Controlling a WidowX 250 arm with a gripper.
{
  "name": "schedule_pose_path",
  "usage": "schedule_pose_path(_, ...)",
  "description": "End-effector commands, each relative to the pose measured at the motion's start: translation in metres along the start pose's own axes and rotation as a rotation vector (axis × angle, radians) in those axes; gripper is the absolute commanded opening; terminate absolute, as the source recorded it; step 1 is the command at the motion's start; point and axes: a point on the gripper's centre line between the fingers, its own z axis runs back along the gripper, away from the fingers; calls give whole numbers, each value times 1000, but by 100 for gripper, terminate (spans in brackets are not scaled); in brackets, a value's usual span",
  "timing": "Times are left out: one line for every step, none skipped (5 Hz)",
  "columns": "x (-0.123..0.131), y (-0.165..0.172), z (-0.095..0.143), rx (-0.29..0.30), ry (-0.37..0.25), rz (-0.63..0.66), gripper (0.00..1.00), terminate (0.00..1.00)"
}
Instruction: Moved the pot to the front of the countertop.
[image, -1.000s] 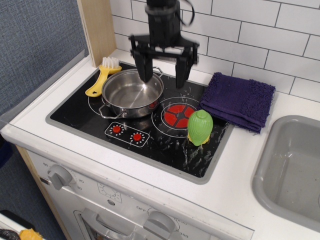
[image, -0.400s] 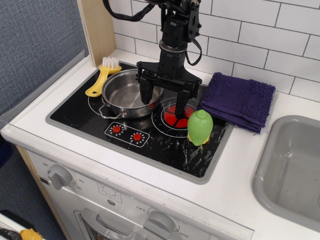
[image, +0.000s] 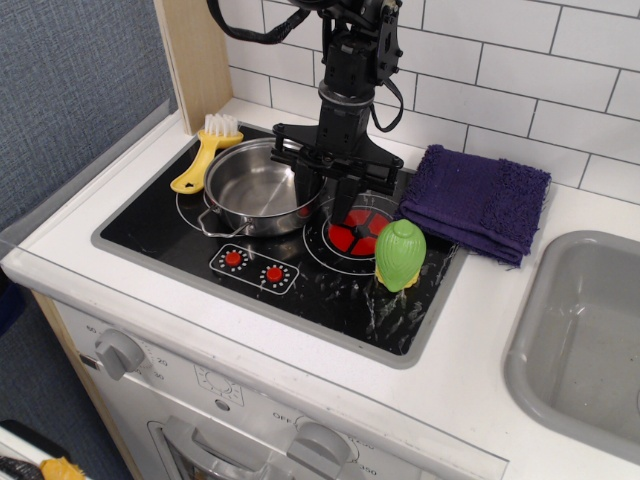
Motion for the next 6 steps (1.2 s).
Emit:
schedule_pose_path(-4, 13, 33, -52, -68, 16, 0, 0)
schedule_pose_path(-13, 26, 65, -100, -111, 65, 0, 0)
schedule_pose_path(-29, 54, 83, -95, -107, 68, 0, 0)
schedule_pose_path(-45, 90, 60, -46, -38, 83, 0, 0)
schedule_pose_path(-58, 118, 35, -27, -5, 119, 0, 0)
schedule_pose_path(-62, 130, 17, -11, 27, 160, 0, 0)
